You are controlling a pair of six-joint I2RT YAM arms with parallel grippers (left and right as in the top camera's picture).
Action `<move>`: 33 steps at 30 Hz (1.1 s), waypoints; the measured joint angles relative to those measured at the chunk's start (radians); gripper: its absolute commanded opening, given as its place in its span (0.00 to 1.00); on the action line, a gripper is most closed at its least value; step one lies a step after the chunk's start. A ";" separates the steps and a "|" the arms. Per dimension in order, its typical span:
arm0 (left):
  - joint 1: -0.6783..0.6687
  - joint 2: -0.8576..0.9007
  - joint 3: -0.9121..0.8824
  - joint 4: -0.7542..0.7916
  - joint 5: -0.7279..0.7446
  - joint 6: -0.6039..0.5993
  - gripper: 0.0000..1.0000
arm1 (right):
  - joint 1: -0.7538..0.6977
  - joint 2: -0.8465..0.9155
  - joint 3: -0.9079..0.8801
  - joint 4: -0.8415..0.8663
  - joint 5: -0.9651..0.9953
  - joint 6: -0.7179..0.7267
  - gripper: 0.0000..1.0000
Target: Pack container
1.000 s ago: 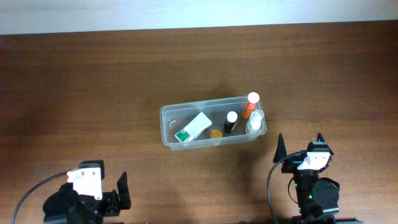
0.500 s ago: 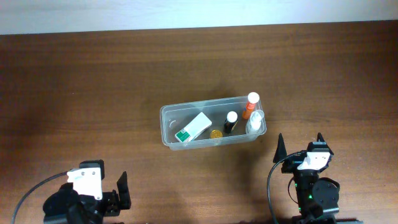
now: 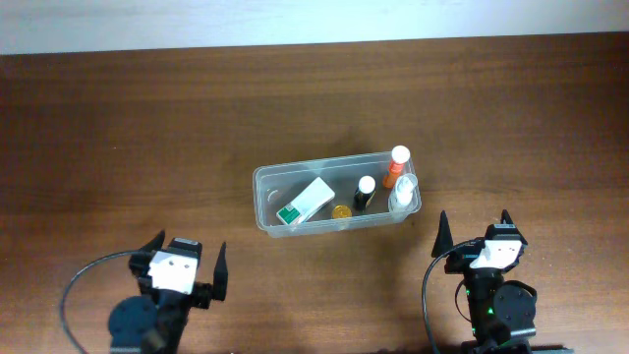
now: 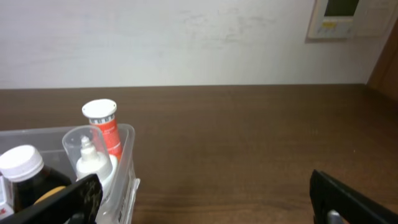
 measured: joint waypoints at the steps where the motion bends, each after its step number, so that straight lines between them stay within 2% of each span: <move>1: -0.001 -0.029 -0.053 0.061 0.001 0.003 1.00 | 0.000 0.000 0.000 0.000 0.000 0.001 0.98; 5: -0.001 -0.131 -0.241 0.280 0.011 0.011 1.00 | 0.000 0.000 0.000 0.000 0.000 0.001 0.98; 8: -0.001 -0.145 -0.342 0.436 0.015 0.014 1.00 | 0.000 0.000 0.000 0.000 0.000 0.001 0.98; 33: -0.001 -0.148 -0.369 0.465 0.006 0.014 0.99 | 0.000 0.000 0.000 0.000 0.000 0.000 0.98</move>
